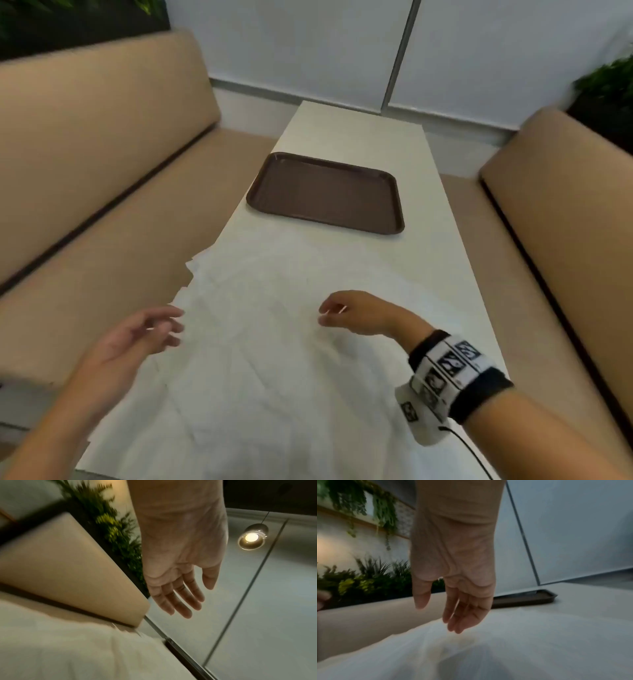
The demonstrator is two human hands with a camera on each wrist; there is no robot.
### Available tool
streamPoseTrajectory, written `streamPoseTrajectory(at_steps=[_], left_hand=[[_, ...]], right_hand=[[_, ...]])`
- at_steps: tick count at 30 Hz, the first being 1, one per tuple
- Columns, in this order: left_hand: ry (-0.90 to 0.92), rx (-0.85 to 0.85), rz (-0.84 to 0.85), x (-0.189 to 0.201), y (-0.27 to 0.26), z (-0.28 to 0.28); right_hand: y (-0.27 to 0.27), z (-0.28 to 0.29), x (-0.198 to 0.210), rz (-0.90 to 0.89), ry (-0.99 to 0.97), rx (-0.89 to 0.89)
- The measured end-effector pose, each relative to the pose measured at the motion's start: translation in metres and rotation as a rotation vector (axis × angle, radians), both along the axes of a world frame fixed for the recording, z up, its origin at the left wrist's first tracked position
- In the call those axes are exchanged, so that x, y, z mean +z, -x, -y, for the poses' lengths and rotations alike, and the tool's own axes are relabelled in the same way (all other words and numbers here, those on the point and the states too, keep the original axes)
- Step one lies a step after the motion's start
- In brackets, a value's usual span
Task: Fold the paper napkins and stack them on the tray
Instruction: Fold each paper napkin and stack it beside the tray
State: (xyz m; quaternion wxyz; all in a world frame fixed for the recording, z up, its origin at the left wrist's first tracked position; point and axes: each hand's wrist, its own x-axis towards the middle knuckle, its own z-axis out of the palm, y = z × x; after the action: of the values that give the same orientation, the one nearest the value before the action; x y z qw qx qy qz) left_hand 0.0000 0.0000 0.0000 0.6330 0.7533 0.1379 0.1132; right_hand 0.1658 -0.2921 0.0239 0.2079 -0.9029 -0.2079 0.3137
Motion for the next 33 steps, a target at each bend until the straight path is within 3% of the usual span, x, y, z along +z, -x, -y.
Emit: streamPoseTrajectory(at_steps=[5,12,14,18,22,25,28,31,33], left_hand=[[0.038,-0.158,-0.067,0.005,-0.002,0.036],[0.044,-0.143,-0.096,0.001,-0.002,0.028],[0.048,-0.113,-0.103,0.004,-0.006,0.023],[0.029,-0.030,-0.094,0.011,-0.020,0.016],[0.074,-0.150,-0.089,0.031,-0.049,0.031],[0.097,-0.387,-0.077,0.056,-0.074,0.052],[0.231,-0.624,-0.043,0.084,-0.094,0.077],[0.333,-0.716,0.001,0.103,-0.102,0.100],[0.375,-0.686,0.027,0.111,-0.103,0.113]], right_hand=[[0.011,-0.049,-0.036,0.086,0.186,0.044],[0.010,-0.058,-0.046,0.162,-0.032,0.013],[0.010,-0.057,-0.031,0.143,-0.206,-0.028],[0.014,-0.043,0.027,-0.175,-0.764,-0.212],[0.020,-0.009,0.089,-0.298,-1.065,-0.158],[0.021,0.013,0.126,-0.256,-1.100,-0.068],[0.024,0.031,0.154,-0.187,-1.120,-0.123],[0.026,0.050,0.173,-0.042,-1.077,-0.249],[0.024,0.061,0.181,0.067,-0.985,-0.343]])
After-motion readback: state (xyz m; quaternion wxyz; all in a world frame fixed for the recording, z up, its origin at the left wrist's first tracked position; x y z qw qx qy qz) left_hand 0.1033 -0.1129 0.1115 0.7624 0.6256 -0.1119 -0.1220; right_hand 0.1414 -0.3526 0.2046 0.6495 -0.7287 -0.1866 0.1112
